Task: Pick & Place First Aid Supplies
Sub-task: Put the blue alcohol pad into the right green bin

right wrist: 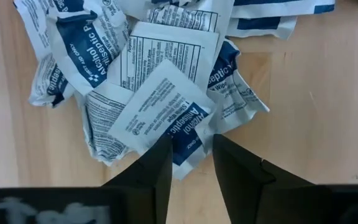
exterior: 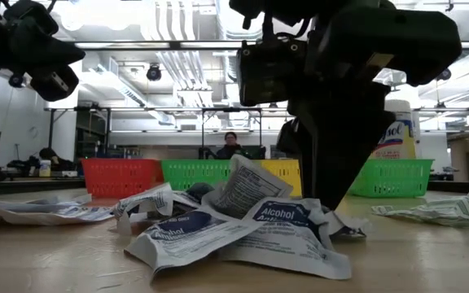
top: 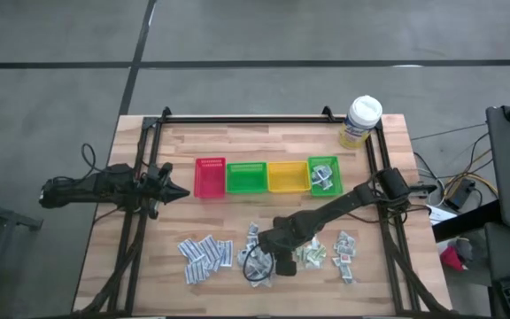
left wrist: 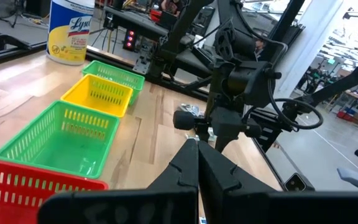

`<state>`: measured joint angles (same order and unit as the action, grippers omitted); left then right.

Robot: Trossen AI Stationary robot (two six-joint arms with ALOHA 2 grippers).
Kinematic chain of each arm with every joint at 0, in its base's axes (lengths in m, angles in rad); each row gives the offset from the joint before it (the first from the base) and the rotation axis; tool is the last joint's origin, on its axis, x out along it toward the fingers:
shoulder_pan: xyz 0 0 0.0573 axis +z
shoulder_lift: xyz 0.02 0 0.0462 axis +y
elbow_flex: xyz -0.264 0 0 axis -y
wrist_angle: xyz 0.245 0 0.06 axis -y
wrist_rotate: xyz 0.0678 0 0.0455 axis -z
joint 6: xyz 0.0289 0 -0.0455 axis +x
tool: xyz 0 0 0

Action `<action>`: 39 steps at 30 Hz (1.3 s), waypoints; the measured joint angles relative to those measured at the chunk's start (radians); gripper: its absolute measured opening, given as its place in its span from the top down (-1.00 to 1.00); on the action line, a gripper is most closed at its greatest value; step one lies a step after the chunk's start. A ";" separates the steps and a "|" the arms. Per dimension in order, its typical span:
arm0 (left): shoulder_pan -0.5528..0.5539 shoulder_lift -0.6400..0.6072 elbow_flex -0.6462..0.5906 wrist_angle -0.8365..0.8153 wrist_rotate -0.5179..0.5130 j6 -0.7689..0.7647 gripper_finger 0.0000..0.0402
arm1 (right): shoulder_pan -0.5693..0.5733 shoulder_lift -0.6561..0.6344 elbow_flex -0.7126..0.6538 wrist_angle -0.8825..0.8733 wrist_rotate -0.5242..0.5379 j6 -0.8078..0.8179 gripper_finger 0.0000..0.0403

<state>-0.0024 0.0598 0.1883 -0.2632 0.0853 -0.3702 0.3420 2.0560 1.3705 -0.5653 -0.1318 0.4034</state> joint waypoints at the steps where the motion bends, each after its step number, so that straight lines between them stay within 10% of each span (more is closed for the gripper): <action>1: 0.000 0.000 0.000 0.000 0.000 0.000 1.00 | 0.000 0.000 0.000 0.000 0.000 -0.001 0.50; 39: 0.000 0.000 0.000 0.000 0.000 0.002 1.00 | 0.000 -0.139 -0.002 -0.083 0.001 -0.014 0.91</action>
<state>-0.0024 0.0597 0.1883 -0.2630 0.0853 -0.3683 0.3420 1.9168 1.3682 -0.6483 -0.1310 0.3891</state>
